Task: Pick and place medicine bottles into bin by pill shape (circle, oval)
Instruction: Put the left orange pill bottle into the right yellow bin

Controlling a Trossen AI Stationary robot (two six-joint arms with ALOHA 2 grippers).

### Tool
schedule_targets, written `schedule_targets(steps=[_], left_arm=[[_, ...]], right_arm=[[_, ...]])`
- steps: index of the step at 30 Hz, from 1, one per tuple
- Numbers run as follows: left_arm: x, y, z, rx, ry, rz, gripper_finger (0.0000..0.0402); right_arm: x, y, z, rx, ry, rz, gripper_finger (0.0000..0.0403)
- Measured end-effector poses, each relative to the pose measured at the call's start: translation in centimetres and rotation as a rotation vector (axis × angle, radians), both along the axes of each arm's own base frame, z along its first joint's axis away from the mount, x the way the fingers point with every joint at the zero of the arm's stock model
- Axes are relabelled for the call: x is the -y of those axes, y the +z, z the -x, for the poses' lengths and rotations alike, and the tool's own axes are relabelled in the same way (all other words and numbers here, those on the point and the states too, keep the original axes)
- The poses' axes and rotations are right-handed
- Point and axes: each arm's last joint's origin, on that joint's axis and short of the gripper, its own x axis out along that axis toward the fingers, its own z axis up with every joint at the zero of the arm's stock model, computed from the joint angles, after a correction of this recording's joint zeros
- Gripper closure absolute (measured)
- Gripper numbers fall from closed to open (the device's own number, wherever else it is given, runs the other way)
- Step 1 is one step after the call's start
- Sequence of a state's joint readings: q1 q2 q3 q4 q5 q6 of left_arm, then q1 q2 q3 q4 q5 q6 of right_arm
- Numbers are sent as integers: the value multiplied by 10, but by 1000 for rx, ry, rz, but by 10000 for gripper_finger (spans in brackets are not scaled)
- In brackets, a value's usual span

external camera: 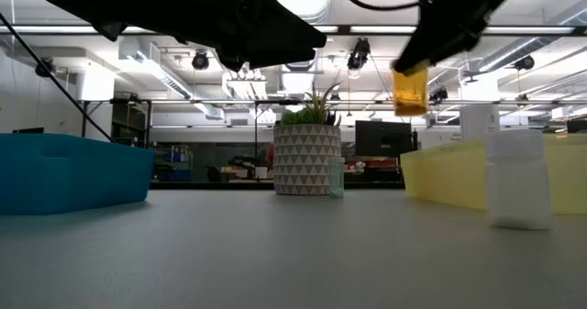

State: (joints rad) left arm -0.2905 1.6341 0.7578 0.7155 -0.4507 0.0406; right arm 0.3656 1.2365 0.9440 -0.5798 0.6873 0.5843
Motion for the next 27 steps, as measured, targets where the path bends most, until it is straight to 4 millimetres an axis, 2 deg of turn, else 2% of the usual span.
schedule_targets(steps=[9, 14, 21, 27], left_arm=[[0, 0, 0, 0, 0, 0, 152], [0, 0, 0, 1, 0, -1, 152], [0, 0, 0, 1, 1, -1, 152], [0, 0, 0, 1, 1, 0, 152]], right_arm=[[20, -18, 53, 76, -126, -127, 195], [29, -35, 77, 86, -198, -176, 195], [37, -65, 97, 70, -280, -210, 195], [40, -83, 105, 35, -320, -206, 195]])
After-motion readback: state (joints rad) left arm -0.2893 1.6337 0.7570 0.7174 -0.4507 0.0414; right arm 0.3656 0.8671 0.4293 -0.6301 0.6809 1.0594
